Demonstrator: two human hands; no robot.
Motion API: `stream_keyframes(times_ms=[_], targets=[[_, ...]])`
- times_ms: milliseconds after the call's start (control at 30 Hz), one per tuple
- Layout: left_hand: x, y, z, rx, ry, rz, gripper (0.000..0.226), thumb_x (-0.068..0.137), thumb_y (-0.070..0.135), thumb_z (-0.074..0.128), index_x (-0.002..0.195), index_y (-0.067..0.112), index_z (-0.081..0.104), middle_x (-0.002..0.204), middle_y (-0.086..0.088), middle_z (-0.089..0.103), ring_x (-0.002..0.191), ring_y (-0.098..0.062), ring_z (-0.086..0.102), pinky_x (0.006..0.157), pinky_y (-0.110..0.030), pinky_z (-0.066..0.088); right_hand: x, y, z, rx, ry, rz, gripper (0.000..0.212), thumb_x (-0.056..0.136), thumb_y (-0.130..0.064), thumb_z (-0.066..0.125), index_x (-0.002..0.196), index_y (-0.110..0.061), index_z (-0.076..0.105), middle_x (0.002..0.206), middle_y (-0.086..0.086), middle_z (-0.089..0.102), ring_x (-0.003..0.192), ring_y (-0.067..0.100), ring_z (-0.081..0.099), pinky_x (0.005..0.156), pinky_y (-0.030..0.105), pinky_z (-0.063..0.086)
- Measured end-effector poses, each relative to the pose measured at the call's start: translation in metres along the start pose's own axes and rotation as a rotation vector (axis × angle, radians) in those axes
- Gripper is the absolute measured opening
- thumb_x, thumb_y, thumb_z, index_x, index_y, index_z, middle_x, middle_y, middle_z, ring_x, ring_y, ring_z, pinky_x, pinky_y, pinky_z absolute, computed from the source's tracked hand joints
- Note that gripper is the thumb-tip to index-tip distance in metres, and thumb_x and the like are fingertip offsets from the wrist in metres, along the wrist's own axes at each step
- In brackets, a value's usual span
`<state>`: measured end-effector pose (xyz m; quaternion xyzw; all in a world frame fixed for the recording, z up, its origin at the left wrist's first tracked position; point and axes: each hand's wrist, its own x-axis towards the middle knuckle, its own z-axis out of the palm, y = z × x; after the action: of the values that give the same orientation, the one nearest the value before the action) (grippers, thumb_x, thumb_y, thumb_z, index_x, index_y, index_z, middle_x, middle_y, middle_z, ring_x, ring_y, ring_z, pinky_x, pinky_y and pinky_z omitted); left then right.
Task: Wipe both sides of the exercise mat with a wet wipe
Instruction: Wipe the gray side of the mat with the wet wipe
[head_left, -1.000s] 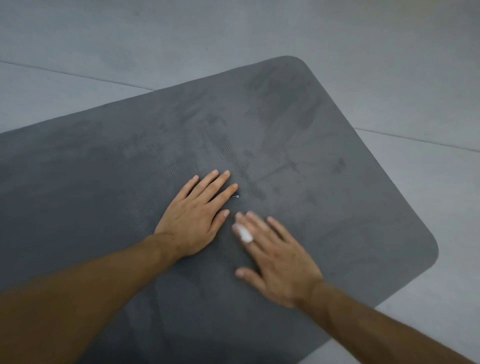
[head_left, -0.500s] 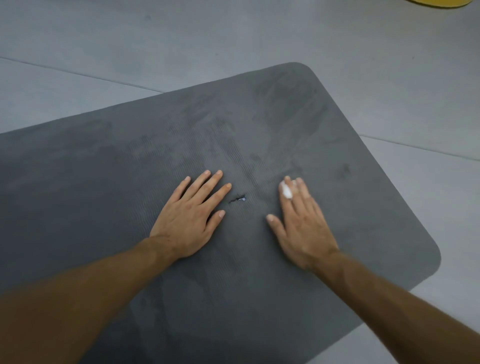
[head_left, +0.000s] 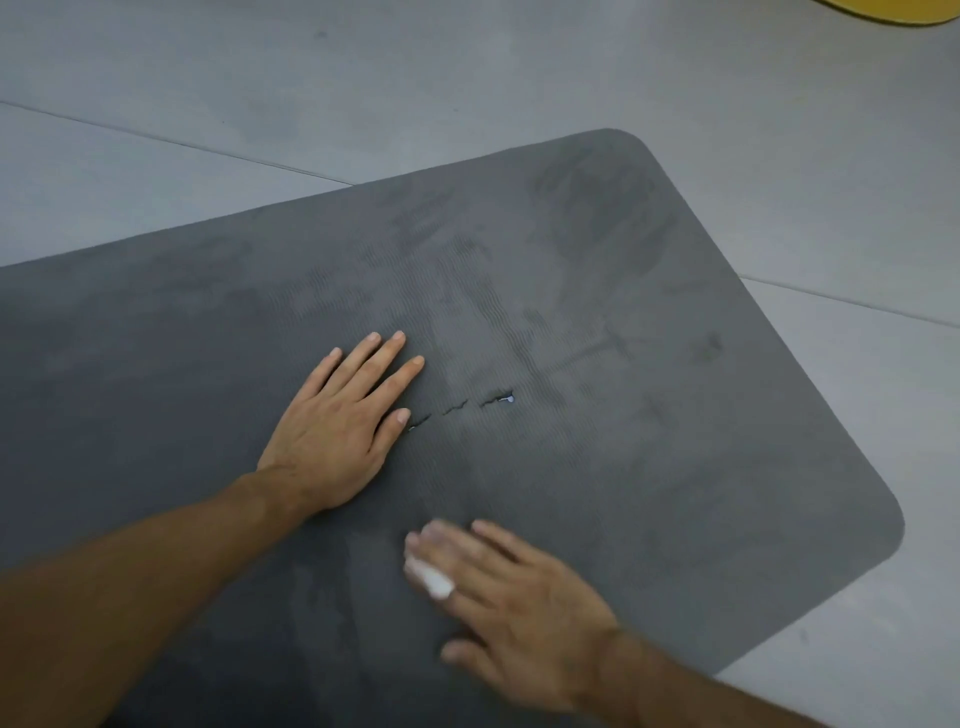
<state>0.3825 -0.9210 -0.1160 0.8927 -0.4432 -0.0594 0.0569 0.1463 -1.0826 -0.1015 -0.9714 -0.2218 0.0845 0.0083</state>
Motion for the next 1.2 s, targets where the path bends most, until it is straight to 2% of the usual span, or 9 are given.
stream_keyframes(times_ms=[200,367,467,633,800,933,1000,1067,1200], targets=[[-0.009,-0.021,-0.005,-0.009,-0.007,-0.024,0.058,0.108,0.048,0.018,0.164,0.032,0.02,0.173,0.006,0.009,0.16,-0.014,0.001,0.129,-0.043,0.009,0.032,0.095,-0.015,0.073,0.007,0.554,0.07,0.106,-0.058,0.022,0.166,-0.023,0.02,0.173,-0.004,0.016,0.16,0.016,0.008,0.126,0.047,0.019],[-0.022,-0.047,-0.01,-0.014,-0.029,-0.056,0.059,0.108,0.051,0.016,0.165,0.034,0.015,0.174,0.007,0.005,0.16,-0.013,-0.003,0.13,-0.044,0.007,0.042,0.144,-0.021,0.15,-0.024,0.867,0.082,0.099,-0.066,0.005,0.167,-0.02,0.009,0.175,0.0,0.004,0.16,0.017,-0.001,0.129,0.04,0.002],[-0.03,-0.062,-0.013,-0.018,-0.031,-0.067,0.06,0.108,0.054,0.016,0.165,0.034,0.014,0.174,0.007,0.006,0.16,-0.013,-0.002,0.13,-0.044,0.006,0.056,0.128,-0.024,0.203,0.004,0.832,0.086,0.099,-0.066,0.006,0.166,-0.012,0.009,0.174,0.005,0.002,0.16,0.021,-0.001,0.128,0.036,0.002],[-0.046,-0.088,-0.018,-0.002,-0.038,-0.112,0.065,0.106,0.061,0.017,0.165,0.035,0.013,0.174,0.006,0.004,0.16,-0.013,-0.003,0.13,-0.045,0.006,0.09,0.05,-0.023,0.236,0.077,0.564,0.085,0.104,-0.061,0.026,0.162,0.0,0.022,0.172,0.014,0.014,0.161,0.028,0.0,0.129,0.044,0.011],[-0.05,-0.089,-0.018,0.016,-0.024,-0.141,0.067,0.104,0.061,0.021,0.165,0.033,0.017,0.174,0.005,0.006,0.16,-0.014,0.0,0.129,-0.049,0.01,0.081,-0.01,-0.023,0.157,0.0,0.229,0.086,0.104,-0.069,0.029,0.163,-0.007,0.024,0.174,0.009,0.009,0.161,0.022,-0.001,0.128,0.042,0.009],[-0.051,-0.087,-0.017,0.026,-0.018,-0.146,0.067,0.104,0.061,0.022,0.165,0.032,0.017,0.174,0.005,0.007,0.16,-0.015,0.002,0.128,-0.053,0.012,0.074,0.01,-0.02,0.079,-0.028,0.068,0.081,0.105,-0.068,0.028,0.165,-0.014,0.021,0.174,0.003,0.007,0.161,0.019,-0.001,0.127,0.042,0.013],[-0.051,-0.087,-0.018,0.029,-0.021,-0.146,0.067,0.105,0.061,0.021,0.165,0.033,0.017,0.174,0.005,0.007,0.16,-0.015,0.002,0.128,-0.054,0.012,0.079,0.04,-0.02,0.077,-0.002,0.168,0.078,0.105,-0.066,0.026,0.165,-0.016,0.023,0.174,0.001,0.012,0.161,0.018,0.003,0.127,0.045,0.016],[-0.051,-0.087,-0.018,0.023,-0.026,-0.146,0.067,0.105,0.062,0.02,0.165,0.033,0.015,0.174,0.006,0.006,0.16,-0.015,0.001,0.128,-0.054,0.011,0.086,0.075,-0.022,0.088,0.027,0.412,0.078,0.104,-0.067,0.02,0.165,-0.019,0.022,0.173,-0.002,0.014,0.16,0.017,0.007,0.127,0.047,0.018],[-0.051,-0.089,-0.018,0.033,-0.03,-0.148,0.067,0.105,0.062,0.018,0.165,0.034,0.013,0.174,0.005,0.003,0.16,-0.014,-0.001,0.128,-0.053,0.01,0.104,0.13,-0.032,0.095,-0.037,0.692,0.084,0.099,-0.069,0.005,0.167,-0.019,0.009,0.174,-0.001,0.003,0.16,0.015,-0.002,0.13,0.04,0.003]])
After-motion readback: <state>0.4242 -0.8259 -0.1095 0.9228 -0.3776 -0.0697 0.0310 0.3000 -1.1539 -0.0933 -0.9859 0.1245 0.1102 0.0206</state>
